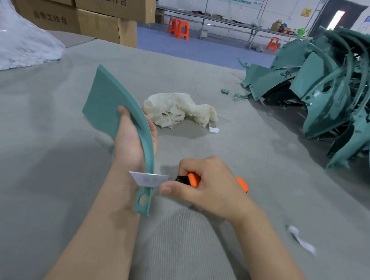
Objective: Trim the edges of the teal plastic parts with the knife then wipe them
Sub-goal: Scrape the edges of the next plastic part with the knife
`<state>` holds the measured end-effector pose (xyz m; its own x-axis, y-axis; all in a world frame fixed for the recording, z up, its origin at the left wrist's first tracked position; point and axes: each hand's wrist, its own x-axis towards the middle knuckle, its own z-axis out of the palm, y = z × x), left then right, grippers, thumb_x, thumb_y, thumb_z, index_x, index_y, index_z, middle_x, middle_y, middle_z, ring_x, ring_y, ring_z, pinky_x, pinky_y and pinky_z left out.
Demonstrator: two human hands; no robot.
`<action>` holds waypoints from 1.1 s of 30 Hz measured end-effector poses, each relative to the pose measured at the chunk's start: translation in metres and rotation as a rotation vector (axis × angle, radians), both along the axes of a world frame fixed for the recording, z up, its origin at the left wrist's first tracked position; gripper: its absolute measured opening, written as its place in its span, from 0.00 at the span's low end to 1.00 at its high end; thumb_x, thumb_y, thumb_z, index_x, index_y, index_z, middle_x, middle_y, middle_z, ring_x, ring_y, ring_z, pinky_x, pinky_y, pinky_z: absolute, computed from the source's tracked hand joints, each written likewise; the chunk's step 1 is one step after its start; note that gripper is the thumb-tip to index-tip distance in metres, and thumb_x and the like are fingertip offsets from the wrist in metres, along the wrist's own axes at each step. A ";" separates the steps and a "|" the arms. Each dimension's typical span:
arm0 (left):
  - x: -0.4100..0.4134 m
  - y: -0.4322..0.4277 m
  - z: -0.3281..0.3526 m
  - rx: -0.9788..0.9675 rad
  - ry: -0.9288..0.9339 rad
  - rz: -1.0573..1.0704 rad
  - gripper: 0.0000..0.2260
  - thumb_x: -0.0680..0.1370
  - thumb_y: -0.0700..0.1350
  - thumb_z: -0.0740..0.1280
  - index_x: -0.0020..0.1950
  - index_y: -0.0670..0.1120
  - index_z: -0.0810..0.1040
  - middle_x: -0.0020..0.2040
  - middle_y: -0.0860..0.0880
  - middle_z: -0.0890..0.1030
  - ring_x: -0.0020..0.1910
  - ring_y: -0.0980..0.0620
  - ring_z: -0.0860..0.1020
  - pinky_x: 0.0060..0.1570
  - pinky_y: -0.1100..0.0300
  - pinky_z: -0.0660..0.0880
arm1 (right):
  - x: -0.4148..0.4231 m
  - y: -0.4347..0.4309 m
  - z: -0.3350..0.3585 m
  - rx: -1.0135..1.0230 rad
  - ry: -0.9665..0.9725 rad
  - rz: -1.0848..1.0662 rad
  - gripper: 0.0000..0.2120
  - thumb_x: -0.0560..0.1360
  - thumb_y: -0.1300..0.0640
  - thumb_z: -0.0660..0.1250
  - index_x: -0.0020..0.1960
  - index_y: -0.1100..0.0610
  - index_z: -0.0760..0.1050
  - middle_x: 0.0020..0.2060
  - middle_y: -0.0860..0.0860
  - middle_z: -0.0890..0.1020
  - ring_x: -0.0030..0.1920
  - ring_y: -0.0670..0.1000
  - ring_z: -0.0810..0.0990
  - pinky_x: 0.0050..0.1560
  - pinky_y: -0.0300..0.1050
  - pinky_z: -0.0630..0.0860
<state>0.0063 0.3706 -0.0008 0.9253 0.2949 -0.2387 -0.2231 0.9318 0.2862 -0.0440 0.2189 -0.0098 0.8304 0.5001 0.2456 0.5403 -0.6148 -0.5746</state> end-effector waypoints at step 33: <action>0.005 -0.014 0.005 0.763 0.313 0.276 0.23 0.80 0.59 0.59 0.63 0.42 0.77 0.58 0.48 0.82 0.55 0.50 0.80 0.52 0.62 0.77 | -0.009 0.002 0.017 0.079 0.253 -0.028 0.12 0.73 0.55 0.68 0.32 0.56 0.73 0.24 0.50 0.71 0.25 0.44 0.67 0.30 0.41 0.66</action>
<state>0.0111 0.3571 0.0043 0.7220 0.6821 -0.1158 -0.2193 0.3844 0.8967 -0.0529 0.2209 0.0071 0.8835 0.4638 0.0654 0.3566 -0.5755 -0.7360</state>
